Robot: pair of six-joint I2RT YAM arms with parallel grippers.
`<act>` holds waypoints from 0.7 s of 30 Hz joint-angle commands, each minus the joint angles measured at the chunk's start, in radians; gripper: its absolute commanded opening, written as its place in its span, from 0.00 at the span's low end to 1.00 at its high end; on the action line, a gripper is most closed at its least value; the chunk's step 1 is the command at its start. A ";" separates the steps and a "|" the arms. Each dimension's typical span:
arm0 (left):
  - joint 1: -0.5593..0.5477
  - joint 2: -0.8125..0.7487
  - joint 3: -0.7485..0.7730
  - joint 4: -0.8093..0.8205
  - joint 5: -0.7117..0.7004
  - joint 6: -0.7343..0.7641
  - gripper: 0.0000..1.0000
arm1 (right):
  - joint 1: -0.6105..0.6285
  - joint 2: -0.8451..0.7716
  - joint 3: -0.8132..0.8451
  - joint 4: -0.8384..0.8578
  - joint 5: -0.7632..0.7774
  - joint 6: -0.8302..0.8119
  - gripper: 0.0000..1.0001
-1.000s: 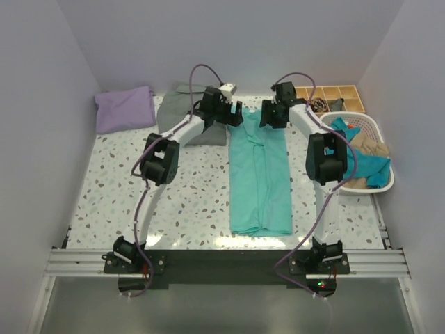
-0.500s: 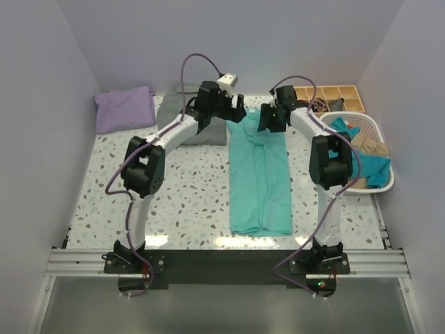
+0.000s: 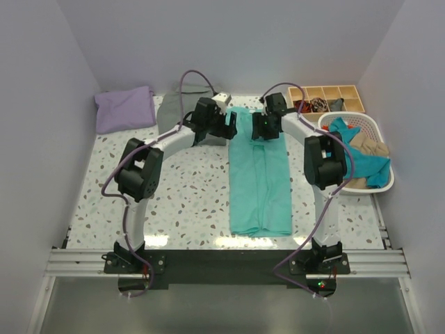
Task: Fold and stack the t-shirts
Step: Fold the tshirt
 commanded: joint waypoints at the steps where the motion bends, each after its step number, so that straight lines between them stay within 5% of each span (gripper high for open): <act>1: -0.009 -0.086 -0.037 0.053 -0.016 -0.015 0.88 | 0.017 -0.081 -0.064 -0.021 0.044 -0.024 0.60; 8: -0.013 -0.125 -0.117 0.073 -0.022 -0.034 0.87 | 0.023 -0.176 -0.200 0.012 0.058 -0.025 0.60; 21: -0.030 -0.150 -0.128 0.056 -0.025 -0.032 0.86 | 0.028 -0.244 -0.191 -0.028 0.081 -0.040 0.60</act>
